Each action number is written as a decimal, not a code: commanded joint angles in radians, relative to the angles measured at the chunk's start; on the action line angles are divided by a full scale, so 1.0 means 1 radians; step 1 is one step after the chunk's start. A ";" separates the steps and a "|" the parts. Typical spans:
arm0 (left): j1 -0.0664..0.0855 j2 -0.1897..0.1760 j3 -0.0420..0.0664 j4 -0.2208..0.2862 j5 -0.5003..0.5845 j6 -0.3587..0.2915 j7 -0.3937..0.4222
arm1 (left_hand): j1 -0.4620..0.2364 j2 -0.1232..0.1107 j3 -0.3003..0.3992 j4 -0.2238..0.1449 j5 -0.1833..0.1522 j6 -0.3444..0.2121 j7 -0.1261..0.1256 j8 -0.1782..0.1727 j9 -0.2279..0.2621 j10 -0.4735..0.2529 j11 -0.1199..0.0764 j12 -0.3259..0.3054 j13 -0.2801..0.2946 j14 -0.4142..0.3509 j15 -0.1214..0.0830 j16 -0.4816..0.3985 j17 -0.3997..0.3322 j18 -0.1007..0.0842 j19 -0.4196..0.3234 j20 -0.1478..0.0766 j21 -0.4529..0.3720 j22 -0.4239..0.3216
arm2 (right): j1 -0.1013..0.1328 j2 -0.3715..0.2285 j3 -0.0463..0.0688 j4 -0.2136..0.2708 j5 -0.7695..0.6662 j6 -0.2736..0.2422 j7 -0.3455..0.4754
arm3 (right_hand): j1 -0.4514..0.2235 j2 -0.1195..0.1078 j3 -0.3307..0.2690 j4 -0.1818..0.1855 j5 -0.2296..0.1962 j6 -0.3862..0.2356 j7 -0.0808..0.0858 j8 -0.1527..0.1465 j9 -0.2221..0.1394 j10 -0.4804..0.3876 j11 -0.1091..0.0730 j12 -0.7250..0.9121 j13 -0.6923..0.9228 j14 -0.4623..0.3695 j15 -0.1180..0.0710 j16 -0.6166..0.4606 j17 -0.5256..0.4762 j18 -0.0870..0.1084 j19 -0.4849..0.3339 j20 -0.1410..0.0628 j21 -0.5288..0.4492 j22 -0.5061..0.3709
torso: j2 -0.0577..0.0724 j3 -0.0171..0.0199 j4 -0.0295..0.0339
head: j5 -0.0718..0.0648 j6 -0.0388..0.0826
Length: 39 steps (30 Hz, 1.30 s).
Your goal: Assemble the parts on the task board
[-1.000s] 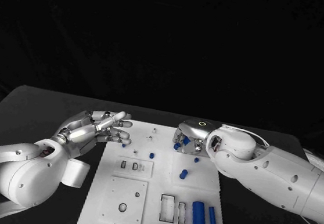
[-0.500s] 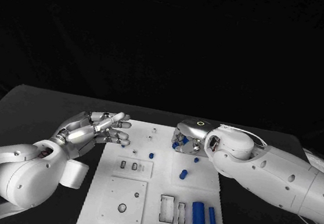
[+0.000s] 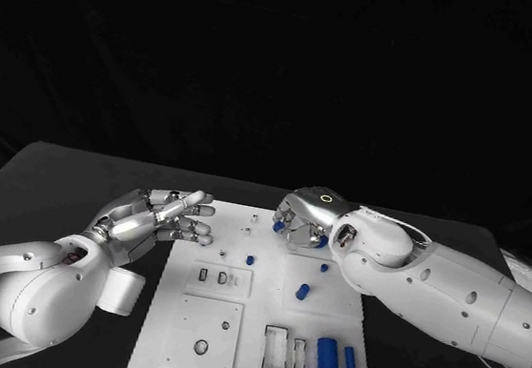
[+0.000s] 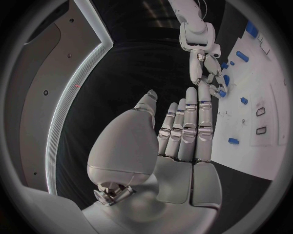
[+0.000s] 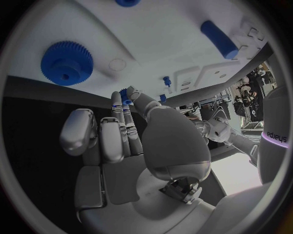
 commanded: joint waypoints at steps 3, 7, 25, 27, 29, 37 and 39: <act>0.001 0.006 0.001 0.000 0.002 0.022 0.001 | 0.002 0.006 -0.003 -0.006 -0.007 0.000 0.007 -0.004 -0.001 -0.007 0.003 -0.006 -0.001 -0.008 0.001 -0.003 0.002 0.009 -0.005 0.007 0.003 0.000 | 0.004 0.038 0.001 -0.033 -0.016 -0.070 -0.034 | -0.003 0.007 0.009 0.013 -0.004 0.021 -0.016 0.005 0.022 0.005 0.001 -0.004 -0.001 0.039 -0.007 0.003 0.001 -0.009 0.003 -0.006 0.006 0.000 | 0.002 -0.0011 0.0030 | 0.001 0.002; 0.001 0.010 0.001 -0.001 0.002 0.022 0.002 | 0.002 0.006 -0.003 -0.006 -0.007 0.000 0.007 -0.004 -0.001 -0.007 0.003 -0.006 -0.001 -0.008 0.001 -0.003 0.002 0.009 -0.005 0.007 0.003 0.000 | 0.006 0.071 0.001 -0.067 -0.017 -0.070 -0.035 | -0.002 0.006 0.010 0.014 -0.004 0.021 -0.016 0.004 0.023 0.004 0.001 -0.004 -0.001 0.039 -0.008 0.003 0.001 -0.009 0.003 -0.006 0.006 0.001 | 0.003 -0.0013 0.0039 | 0.001 0.000; 0.002 0.015 0.001 -0.004 0.002 0.023 -0.002 | 0.002 0.005 -0.004 -0.008 -0.007 -0.001 0.008 -0.005 -0.001 -0.007 0.003 -0.006 -0.001 -0.010 0.002 -0.004 0.003 0.008 -0.006 0.007 0.003 0.000 | 0.006 0.147 0.001 -0.140 -0.027 -0.046 -0.027 | -0.005 -0.002 0.013 0.021 -0.005 0.017 -0.015 0.000 0.023 0.002 0.002 -0.008 -0.003 0.038 -0.007 0.003 -0.001 -0.009 0.002 -0.007 0.007 0.001 | 0.009 -0.0017 0.0035 | 0.013 -0.004; 0.002 0.015 0.001 -0.005 0.002 0.023 -0.002 | 0.002 0.005 -0.004 -0.008 -0.007 -0.001 0.008 -0.005 -0.001 -0.007 0.003 -0.006 -0.001 -0.010 0.002 -0.004 0.003 0.008 -0.006 0.007 0.003 0.000 | 0.006 0.149 0.001 -0.141 -0.029 -0.041 -0.028 | -0.005 -0.003 0.013 0.022 -0.005 0.017 -0.015 0.000 0.023 0.002 0.002 -0.009 -0.003 0.038 -0.007 0.003 -0.001 -0.009 0.002 -0.007 0.007 0.001 | 0.010 -0.0016 0.0035 | 0.014 -0.004; 0.002 0.016 0.001 -0.005 0.002 0.024 -0.002 | 0.002 0.005 -0.004 -0.008 -0.007 -0.001 0.008 -0.005 -0.001 -0.007 0.003 -0.006 -0.001 -0.010 0.002 -0.004 0.003 0.008 -0.006 0.007 0.003 0.000 | 0.006 0.151 0.001 -0.143 -0.030 -0.037 -0.028 | -0.005 -0.003 0.013 0.022 -0.005 0.017 -0.015 0.000 0.024 0.002 0.002 -0.009 -0.003 0.038 -0.007 0.003 -0.001 -0.009 0.002 -0.007 0.007 0.001 | 0.010 -0.0017 0.0035 | 0.014 -0.004; 0.002 0.016 0.001 -0.004 0.002 0.024 -0.003 | 0.002 0.005 -0.004 -0.008 -0.007 -0.001 0.008 -0.005 -0.001 -0.008 0.004 -0.007 -0.001 -0.010 0.002 -0.005 0.003 0.008 -0.006 0.008 0.003 -0.001 | 0.006 0.161 0.001 -0.154 -0.031 -0.017 -0.034 | -0.008 -0.010 0.014 0.028 -0.007 0.015 -0.014 -0.003 0.024 -0.001 0.003 -0.010 -0.004 0.037 -0.006 0.002 -0.004 -0.009 0.000 -0.006 0.007 0.000 | 0.011 -0.0028 0.0055 | 0.011 -0.001; 0.002 0.016 0.001 -0.004 0.002 0.024 -0.003 | 0.002 0.005 -0.004 -0.008 -0.007 -0.001 0.008 -0.005 -0.001 -0.008 0.004 -0.007 -0.001 -0.010 0.002 -0.005 0.003 0.008 -0.006 0.008 0.003 -0.001 | 0.006 0.166 0.001 -0.159 -0.032 -0.010 -0.039 | -0.009 -0.013 0.015 0.031 -0.007 0.014 -0.013 -0.005 0.024 -0.003 0.004 -0.011 -0.004 0.037 -0.006 0.001 -0.006 -0.008 -0.001 -0.005 0.006 -0.002 | 0.011 -0.0031 0.0060 | 0.010 0.000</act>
